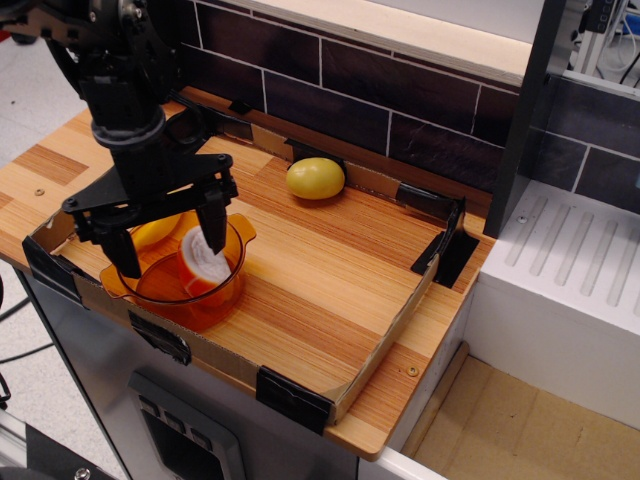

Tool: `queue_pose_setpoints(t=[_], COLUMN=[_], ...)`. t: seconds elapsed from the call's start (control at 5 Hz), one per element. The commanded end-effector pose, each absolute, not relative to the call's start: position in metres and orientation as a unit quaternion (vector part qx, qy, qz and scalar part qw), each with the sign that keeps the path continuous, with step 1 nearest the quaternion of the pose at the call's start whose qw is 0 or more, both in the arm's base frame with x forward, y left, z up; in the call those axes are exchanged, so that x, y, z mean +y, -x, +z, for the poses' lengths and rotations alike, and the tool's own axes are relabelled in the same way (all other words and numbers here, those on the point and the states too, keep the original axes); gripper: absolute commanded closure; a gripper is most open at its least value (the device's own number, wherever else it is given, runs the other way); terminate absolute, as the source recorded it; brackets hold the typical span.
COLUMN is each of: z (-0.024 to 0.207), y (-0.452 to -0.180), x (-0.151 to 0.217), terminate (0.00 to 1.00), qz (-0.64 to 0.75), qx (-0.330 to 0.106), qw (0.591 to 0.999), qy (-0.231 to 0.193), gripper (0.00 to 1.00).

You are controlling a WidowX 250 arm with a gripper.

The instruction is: Take sushi out of pot

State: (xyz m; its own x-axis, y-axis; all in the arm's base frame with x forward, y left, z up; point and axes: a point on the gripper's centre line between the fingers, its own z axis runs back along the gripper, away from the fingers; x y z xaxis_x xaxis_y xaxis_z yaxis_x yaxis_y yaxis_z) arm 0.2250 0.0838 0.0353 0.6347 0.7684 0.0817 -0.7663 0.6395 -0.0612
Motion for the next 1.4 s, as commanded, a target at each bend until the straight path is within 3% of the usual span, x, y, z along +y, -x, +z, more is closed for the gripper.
queue_pose_setpoints(t=[0.0, 0.6, 0.8, 1.2], z=[0.027, 0.02, 0.022, 0.033], y=[-0.23, -0.229, -0.229, -0.226], x=[0.078, 0.079, 0.08, 0.084], terminate=[0.0, 0.0, 0.0, 0.0], qz=[0.418, 0.416, 0.419, 0.42], qx=[-0.064, -0.055, -0.056, -0.067], qw=[0.906, 0.907, 0.906, 0.905], qy=[0.003, -0.016, -0.014, -0.014], gripper=[0.0, 0.0, 1.0, 1.0])
